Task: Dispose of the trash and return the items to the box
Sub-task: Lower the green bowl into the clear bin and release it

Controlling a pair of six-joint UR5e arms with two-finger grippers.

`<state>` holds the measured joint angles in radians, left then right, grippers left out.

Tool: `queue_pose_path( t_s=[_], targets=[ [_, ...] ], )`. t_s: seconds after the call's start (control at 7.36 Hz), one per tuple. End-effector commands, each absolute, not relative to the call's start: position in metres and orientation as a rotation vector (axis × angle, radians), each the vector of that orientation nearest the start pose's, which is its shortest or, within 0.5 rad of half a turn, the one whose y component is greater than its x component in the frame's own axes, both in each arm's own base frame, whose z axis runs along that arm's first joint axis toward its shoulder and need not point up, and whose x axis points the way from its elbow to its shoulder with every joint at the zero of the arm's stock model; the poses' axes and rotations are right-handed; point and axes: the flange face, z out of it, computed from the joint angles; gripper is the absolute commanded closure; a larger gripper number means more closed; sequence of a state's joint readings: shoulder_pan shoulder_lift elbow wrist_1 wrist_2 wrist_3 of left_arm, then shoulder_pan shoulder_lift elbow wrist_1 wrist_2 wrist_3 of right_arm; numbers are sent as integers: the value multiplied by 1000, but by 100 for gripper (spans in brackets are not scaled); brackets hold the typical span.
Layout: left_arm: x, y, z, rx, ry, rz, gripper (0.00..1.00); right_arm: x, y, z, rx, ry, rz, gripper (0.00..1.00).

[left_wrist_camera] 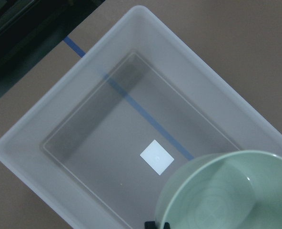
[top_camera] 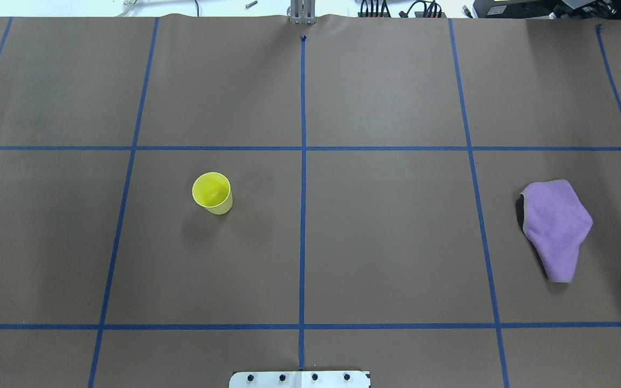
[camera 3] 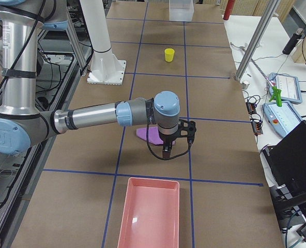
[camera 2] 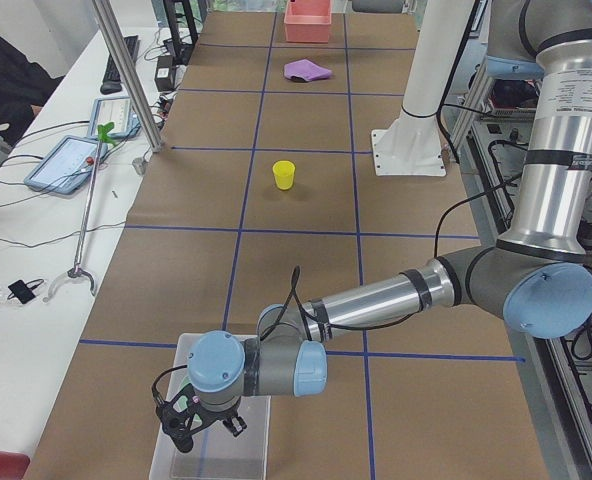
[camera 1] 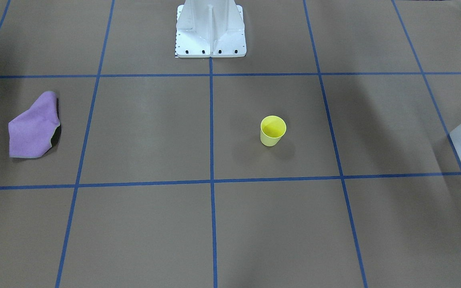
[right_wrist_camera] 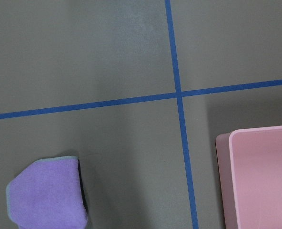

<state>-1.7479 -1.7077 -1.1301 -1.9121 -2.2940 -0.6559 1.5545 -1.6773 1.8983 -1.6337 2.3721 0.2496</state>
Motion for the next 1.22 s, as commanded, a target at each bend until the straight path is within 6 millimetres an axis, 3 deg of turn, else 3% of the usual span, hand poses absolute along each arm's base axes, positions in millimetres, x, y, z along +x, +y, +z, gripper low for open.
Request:
queue_pose_path(
  t_s=[0.0,0.27,0.82,0.95,1.09],
  targets=[
    [-159,-513,799,-110,694,-768,100,50,-448,550,33,-815,166,0],
    [-154,-507,809,-89,670,-757,100,49,-449,549,33,-816,164,0],
    [-139,-511,811,-93,676,-731,100,47,-449,549,32,-817,161,0],
    [-138,-512,810,-82,677,-725,39,47,-449,549,31,-817,161,0],
    [-138,-506,812,-58,681,-717,0,47,-449,548,33,-817,161,0]
  ],
)
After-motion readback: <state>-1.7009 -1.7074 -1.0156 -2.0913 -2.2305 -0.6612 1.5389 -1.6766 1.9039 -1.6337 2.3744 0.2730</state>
